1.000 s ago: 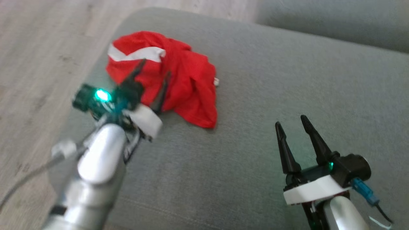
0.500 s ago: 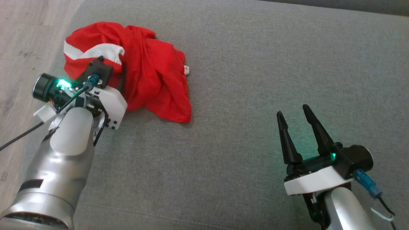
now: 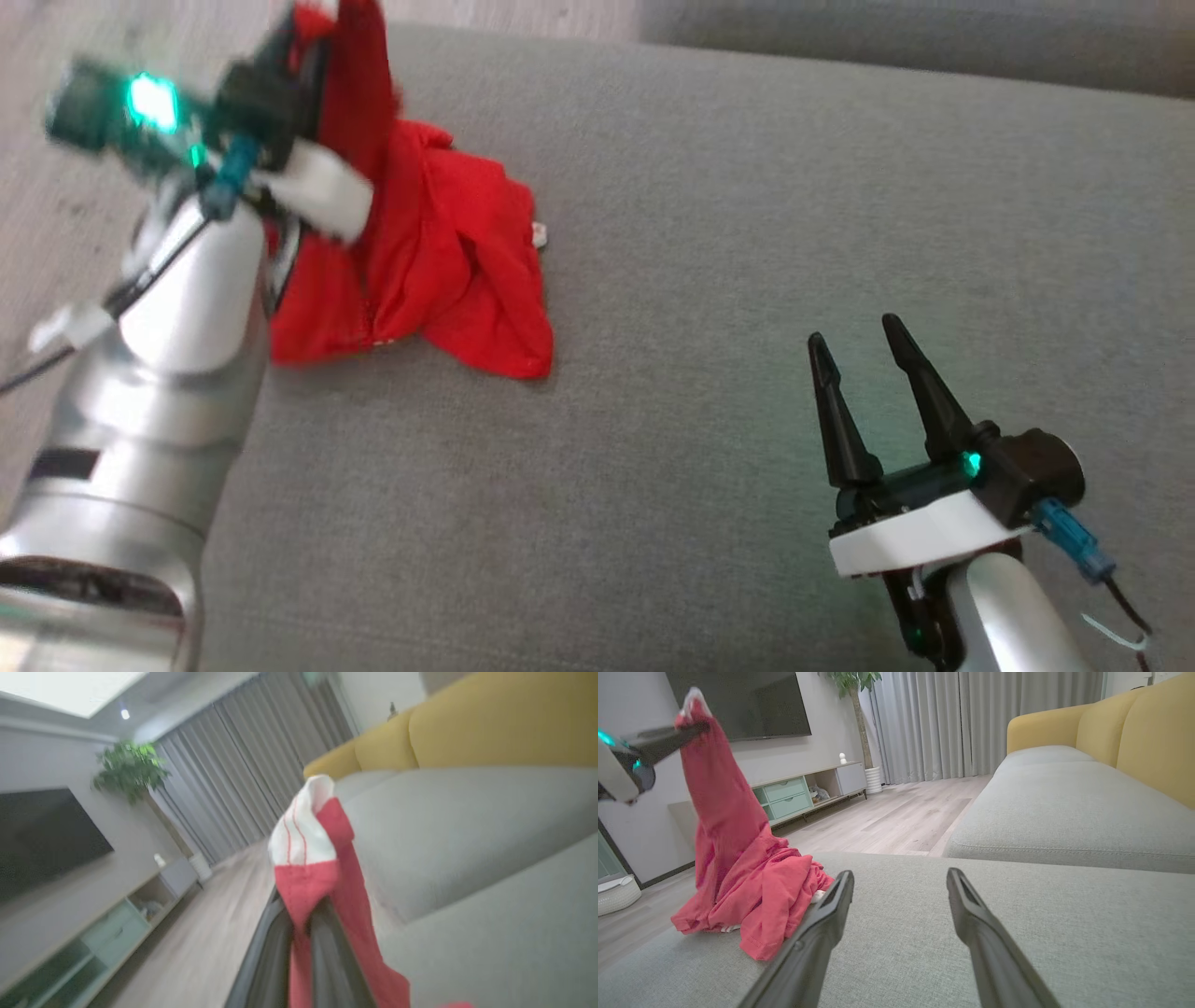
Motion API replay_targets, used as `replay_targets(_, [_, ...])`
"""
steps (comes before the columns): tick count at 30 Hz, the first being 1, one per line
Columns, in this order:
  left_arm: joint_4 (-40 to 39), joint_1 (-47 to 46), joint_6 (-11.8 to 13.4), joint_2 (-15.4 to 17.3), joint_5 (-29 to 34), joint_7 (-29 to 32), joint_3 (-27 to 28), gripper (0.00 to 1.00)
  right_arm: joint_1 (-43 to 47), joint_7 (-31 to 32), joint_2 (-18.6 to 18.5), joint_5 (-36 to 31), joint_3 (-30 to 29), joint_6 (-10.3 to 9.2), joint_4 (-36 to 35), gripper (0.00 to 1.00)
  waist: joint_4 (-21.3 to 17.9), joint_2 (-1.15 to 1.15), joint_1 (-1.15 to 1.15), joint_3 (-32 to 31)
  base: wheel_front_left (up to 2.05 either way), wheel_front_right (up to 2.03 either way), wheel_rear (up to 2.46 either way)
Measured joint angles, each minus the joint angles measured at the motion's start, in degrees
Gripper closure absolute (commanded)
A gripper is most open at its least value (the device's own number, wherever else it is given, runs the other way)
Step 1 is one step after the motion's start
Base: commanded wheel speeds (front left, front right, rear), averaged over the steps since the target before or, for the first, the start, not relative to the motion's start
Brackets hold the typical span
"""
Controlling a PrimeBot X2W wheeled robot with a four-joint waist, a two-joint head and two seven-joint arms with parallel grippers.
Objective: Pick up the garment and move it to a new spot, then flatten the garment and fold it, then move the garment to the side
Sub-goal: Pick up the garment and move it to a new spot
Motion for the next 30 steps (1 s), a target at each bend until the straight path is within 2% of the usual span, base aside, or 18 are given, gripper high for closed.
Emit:
replay_targets(4, [-16.2, -1.1, 2.3, 0.8, 0.7, -0.4, -0.2, 1.00, 0.8, 0.0, 0.0, 0.9, -0.4, 0.00, 0.0, 0.00, -1.9, 0.00, 0.00, -1.3, 0.00, 0.00, 0.00])
replay_targets(6, [-21.8, -1.3, 2.2, 0.7, 0.7, -0.4, -0.7, 1.00, 0.8, 0.0, 0.0, 1.3, -0.4, 0.00, 0.1, 0.00, -3.0, 0.00, 0.00, -1.9, 0.00, 0.00, 0.00])
replay_targets(9, [-25.0, -1.2, 0.9, 0.6, 0.7, -0.5, -2.4, 1.00, 0.8, 0.0, 0.0, 1.9, 0.5, 0.00, 0.1, 0.00, -5.2, 0.00, 0.00, -2.5, 0.00, 0.00, 0.00])
replay_targets(12, [-26.2, -1.2, -0.3, 0.3, 0.7, -0.1, -3.6, 1.00, 0.7, 0.0, 0.0, 2.4, 0.8, 0.00, 0.0, 0.00, -6.9, 0.00, 0.00, -2.8, 0.00, 0.00, 0.00])
replay_targets(17, [-27.9, -1.3, -2.5, -0.4, 0.7, 2.0, -6.2, 1.00, 0.5, 0.0, 0.0, 3.8, 1.4, 0.00, -0.2, 0.00, -12.4, 0.00, 0.00, -2.5, 0.00, 0.00, 0.00])
replay_targets(24, [-26.3, -5.5, -3.2, -1.2, 1.4, 2.2, -8.3, 1.00, -1.7, 0.0, 0.0, 6.3, 3.6, 0.00, -1.0, 0.00, -21.7, 0.00, 0.01, -0.4, 0.00, 0.00, 0.00])
replay_targets(28, [-22.0, -9.4, -3.5, -2.5, 2.3, 2.2, -8.9, 1.00, -2.4, 0.0, 0.0, 7.8, 5.8, 0.00, -2.2, 0.00, -27.4, 0.00, 0.01, 1.2, 0.00, 0.00, 0.00])
replay_targets(30, [-19.1, -11.6, -2.8, -2.9, 2.9, 2.1, -9.1, 1.00, -2.7, 0.0, 0.0, 8.4, 6.7, 0.00, -2.5, 0.00, -30.1, 0.00, 0.01, 2.1, 0.00, 0.00, 0.00])
